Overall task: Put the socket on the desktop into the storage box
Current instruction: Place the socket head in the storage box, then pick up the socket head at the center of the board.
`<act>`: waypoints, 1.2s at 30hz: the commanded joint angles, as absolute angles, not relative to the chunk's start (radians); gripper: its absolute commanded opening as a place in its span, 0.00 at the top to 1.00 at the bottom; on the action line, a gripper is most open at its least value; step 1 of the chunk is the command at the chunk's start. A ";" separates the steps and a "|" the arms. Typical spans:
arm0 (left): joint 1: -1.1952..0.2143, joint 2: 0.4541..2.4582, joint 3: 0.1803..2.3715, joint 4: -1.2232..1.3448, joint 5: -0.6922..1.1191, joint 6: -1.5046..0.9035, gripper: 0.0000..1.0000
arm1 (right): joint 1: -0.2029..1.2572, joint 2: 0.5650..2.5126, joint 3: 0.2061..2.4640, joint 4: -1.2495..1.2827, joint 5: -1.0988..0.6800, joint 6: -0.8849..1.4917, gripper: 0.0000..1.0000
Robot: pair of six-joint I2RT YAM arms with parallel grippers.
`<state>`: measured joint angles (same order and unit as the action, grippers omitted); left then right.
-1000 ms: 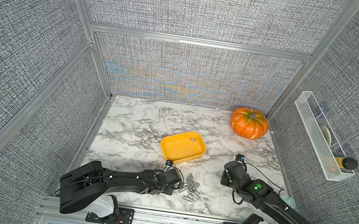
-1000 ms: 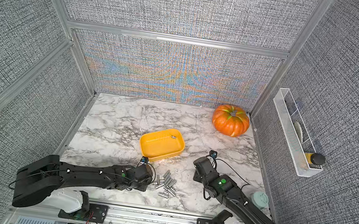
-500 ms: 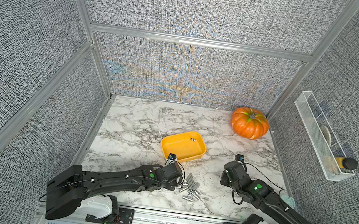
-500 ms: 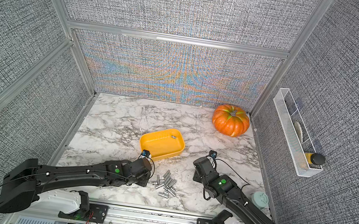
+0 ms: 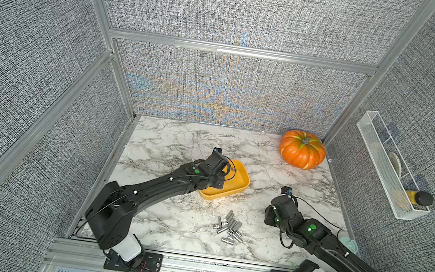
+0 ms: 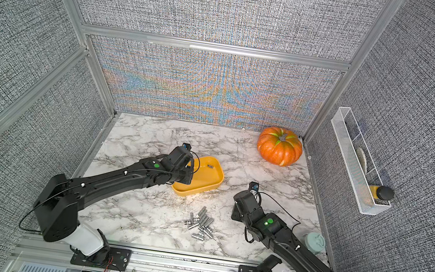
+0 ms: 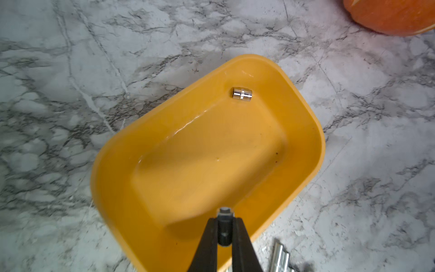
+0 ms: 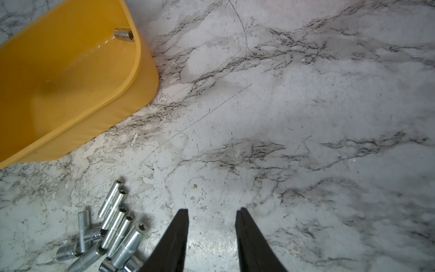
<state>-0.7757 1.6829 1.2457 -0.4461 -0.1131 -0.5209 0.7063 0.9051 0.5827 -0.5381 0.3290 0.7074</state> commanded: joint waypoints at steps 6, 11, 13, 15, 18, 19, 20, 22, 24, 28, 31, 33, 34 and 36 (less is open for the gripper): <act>-0.718 1.950 1.406 -0.547 0.008 -0.405 0.92 | 0.717 0.950 0.578 -0.563 0.330 0.744 0.60; -0.709 1.980 1.437 -0.555 -0.004 -0.387 0.78 | 0.729 0.943 0.565 -0.552 0.317 0.752 0.60; -0.709 1.982 1.445 -0.564 -0.011 -0.381 0.74 | 0.731 0.945 0.563 -0.554 0.315 0.750 0.59; -0.708 1.978 1.441 -0.565 -0.026 -0.377 0.66 | 0.732 0.942 0.560 -0.554 0.312 0.748 0.59; -0.707 1.954 1.440 -0.571 -0.038 -0.367 0.51 | 0.732 0.940 0.554 -0.545 0.301 0.740 0.58; -0.708 1.945 1.442 -0.581 -0.045 -0.363 0.51 | 0.732 0.942 0.552 -0.543 0.299 0.739 0.58; -0.708 1.929 1.443 -0.592 -0.055 -0.359 0.51 | 0.732 0.942 0.551 -0.542 0.299 0.736 0.58; -0.707 1.879 1.431 -0.607 -0.073 -0.350 0.51 | 0.733 0.943 0.549 -0.535 0.296 0.730 0.57; -0.709 1.794 1.386 -0.606 -0.075 -0.347 0.49 | 0.733 0.946 0.548 -0.513 0.294 0.715 0.57; -0.727 1.592 1.241 -0.583 0.005 -0.304 0.45 | 0.733 0.959 0.548 -0.472 0.294 0.689 0.57; -0.788 1.472 1.138 -0.601 0.053 -0.274 0.43 | 0.732 0.979 0.542 -0.445 0.294 0.682 0.57; -0.845 1.408 1.079 -0.610 0.063 -0.293 0.42 | 0.733 0.993 0.536 -0.429 0.291 0.673 0.57; -0.876 1.380 1.049 -0.609 0.067 -0.307 0.42 | 0.733 1.000 0.538 -0.423 0.286 0.669 0.57; -0.936 1.345 1.005 -0.607 0.075 -0.321 0.42 | 0.732 1.010 0.537 -0.409 0.278 0.655 0.57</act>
